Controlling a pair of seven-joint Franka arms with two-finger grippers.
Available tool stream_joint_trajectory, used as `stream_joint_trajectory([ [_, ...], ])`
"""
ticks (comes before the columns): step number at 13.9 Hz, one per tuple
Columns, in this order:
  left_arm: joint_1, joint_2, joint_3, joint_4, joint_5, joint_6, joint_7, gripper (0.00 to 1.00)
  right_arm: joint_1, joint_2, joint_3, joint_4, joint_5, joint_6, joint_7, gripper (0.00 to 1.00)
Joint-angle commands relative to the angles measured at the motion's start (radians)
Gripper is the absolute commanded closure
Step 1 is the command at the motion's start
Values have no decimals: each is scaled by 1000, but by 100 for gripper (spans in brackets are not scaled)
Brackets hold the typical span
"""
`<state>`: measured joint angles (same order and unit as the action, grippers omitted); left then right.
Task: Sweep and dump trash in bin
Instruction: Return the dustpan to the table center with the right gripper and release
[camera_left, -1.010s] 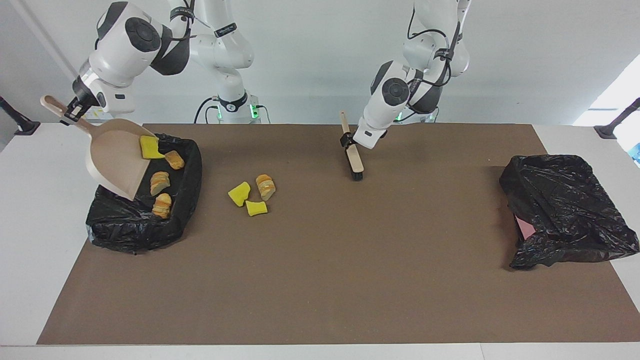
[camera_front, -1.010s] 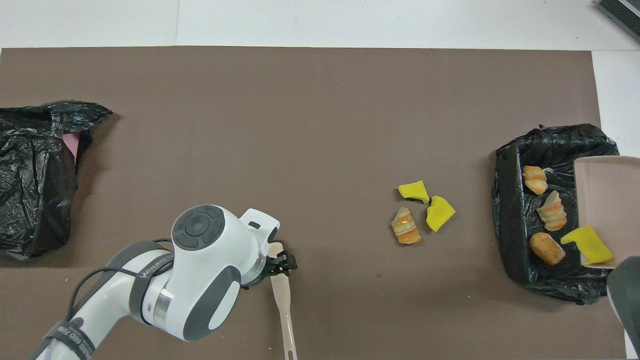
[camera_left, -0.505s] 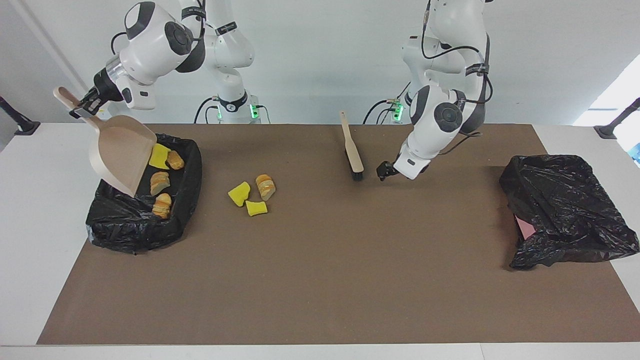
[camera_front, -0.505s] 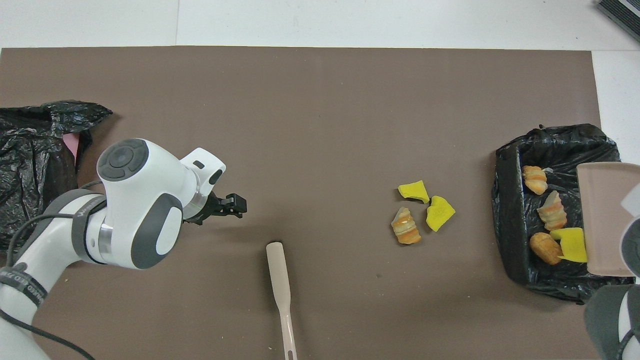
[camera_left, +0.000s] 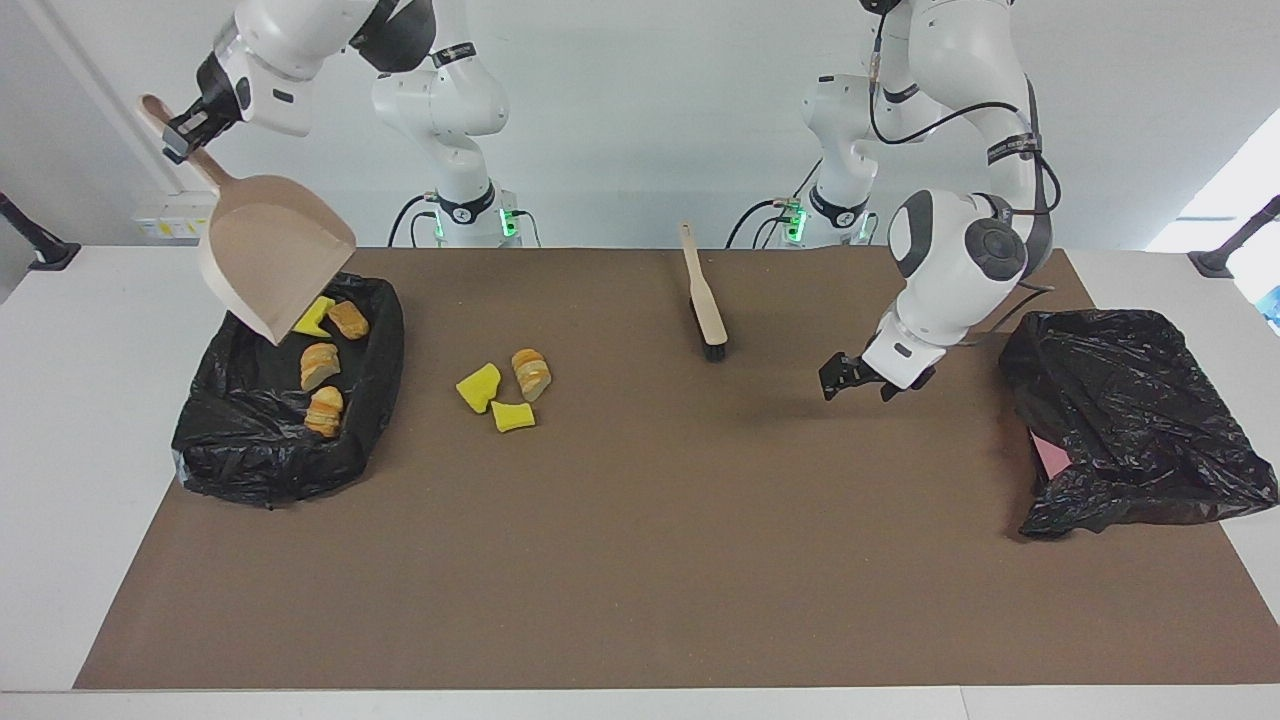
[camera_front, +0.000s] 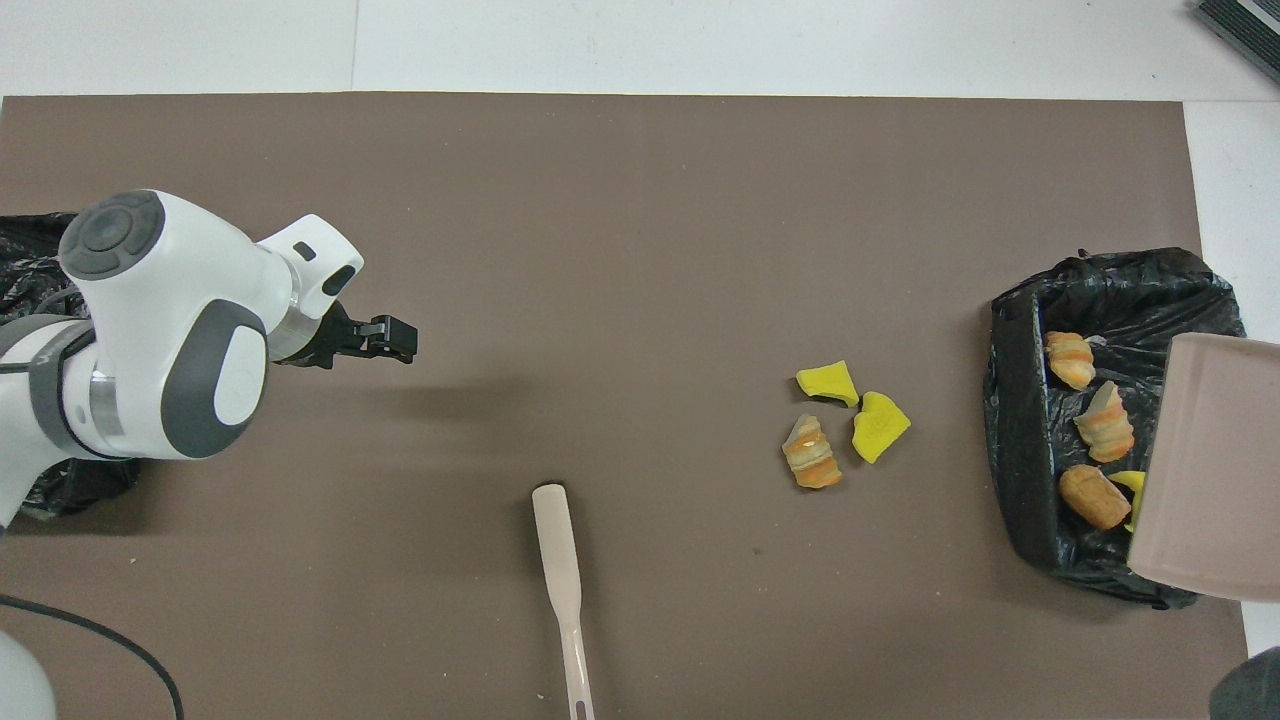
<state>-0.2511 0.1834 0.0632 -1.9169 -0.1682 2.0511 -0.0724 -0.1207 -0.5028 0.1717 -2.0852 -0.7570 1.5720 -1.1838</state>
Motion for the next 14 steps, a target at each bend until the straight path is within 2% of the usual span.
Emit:
stream_joint_trajectory([
  [1, 74, 14, -10, 76, 22, -87, 95, 0, -2, 15, 66, 49, 198, -52, 217, 100],
  [4, 165, 10, -10, 128, 41, -181, 201, 0, -1, 61, 98, 74, 446, -50, 549, 100],
  [7, 231, -1, -10, 151, 41, -204, 253, 0, 1, 221, 189, 184, 617, -47, 1010, 100],
  [9, 234, -4, -8, 173, 38, -207, 238, 0, 1, 350, 277, 275, 648, -33, 1206, 100],
  [12, 222, -12, -10, 234, 39, -253, 131, 0, 28, 530, 405, 338, 664, 66, 1465, 100],
  [14, 217, -21, -13, 282, 56, -327, 120, 0, 136, 665, 402, 400, 630, 156, 1603, 100],
])
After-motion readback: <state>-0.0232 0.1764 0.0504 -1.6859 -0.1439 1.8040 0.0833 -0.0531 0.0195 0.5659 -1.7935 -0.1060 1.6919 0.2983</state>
